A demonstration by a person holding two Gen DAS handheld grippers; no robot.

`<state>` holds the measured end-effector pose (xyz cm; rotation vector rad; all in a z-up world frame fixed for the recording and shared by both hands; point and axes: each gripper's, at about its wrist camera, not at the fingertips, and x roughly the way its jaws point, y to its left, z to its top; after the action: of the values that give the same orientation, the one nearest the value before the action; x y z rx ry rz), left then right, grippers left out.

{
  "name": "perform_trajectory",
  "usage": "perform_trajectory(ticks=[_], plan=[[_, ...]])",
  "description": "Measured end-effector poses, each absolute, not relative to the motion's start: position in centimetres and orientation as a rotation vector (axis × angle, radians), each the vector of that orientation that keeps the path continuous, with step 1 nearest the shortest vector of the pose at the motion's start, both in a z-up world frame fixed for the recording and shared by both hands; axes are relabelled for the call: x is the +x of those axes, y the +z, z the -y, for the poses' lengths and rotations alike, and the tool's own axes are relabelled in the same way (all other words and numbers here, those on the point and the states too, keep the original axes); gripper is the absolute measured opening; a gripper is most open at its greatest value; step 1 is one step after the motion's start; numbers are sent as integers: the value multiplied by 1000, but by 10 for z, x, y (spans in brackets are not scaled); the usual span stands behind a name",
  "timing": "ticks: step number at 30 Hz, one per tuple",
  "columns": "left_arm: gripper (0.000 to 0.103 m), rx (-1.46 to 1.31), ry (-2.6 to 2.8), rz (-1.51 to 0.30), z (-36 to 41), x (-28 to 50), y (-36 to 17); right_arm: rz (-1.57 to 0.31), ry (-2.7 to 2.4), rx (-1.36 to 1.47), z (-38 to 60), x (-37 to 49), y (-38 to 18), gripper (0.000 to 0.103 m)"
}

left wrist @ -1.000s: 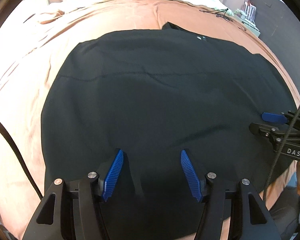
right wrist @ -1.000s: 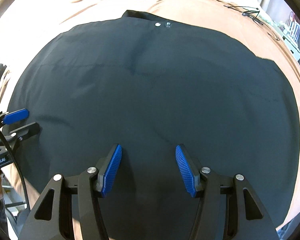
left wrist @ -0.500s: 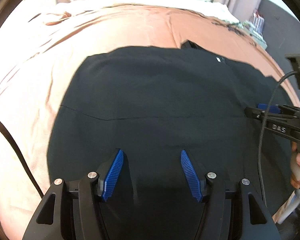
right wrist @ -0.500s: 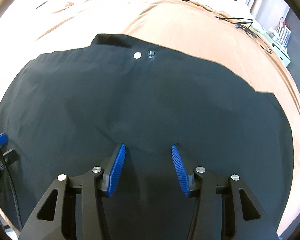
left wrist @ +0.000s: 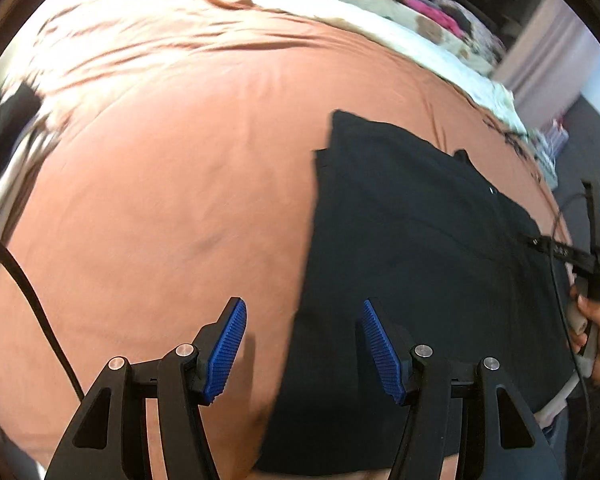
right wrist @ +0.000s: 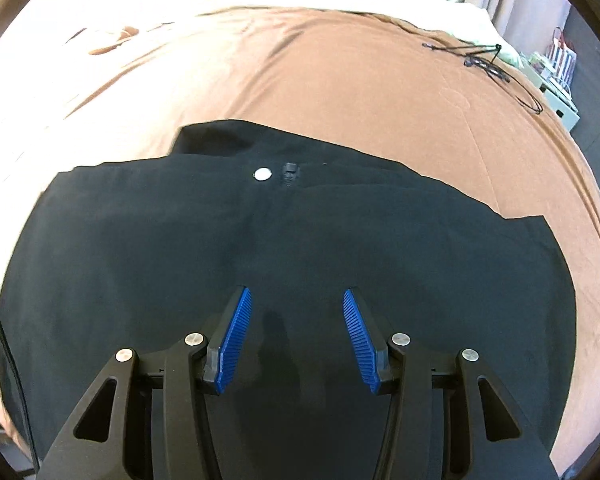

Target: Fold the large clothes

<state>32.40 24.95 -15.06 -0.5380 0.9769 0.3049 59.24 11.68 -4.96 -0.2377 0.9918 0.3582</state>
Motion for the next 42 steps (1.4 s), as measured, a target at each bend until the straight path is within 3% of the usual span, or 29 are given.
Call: perform_trajectory(ticks=[9, 23, 29, 35, 42], plan=[[62, -792, 232, -974, -254, 263, -174, -980, 496, -190, -105, 531, -52, 46], [62, -1029, 77, -938, -242, 235, -194, -1024, 570, -81, -69, 493, -59, 46], [62, -1093, 20, -894, -240, 254, -204, -1080, 606, -2, -52, 491, -54, 28], [62, -1086, 11, -866, -232, 258, -201, -1085, 604, 23, -47, 478, -56, 23], [62, -1161, -79, -692, -236, 237, -178, -1124, 582, 19, -41, 459, -71, 23]])
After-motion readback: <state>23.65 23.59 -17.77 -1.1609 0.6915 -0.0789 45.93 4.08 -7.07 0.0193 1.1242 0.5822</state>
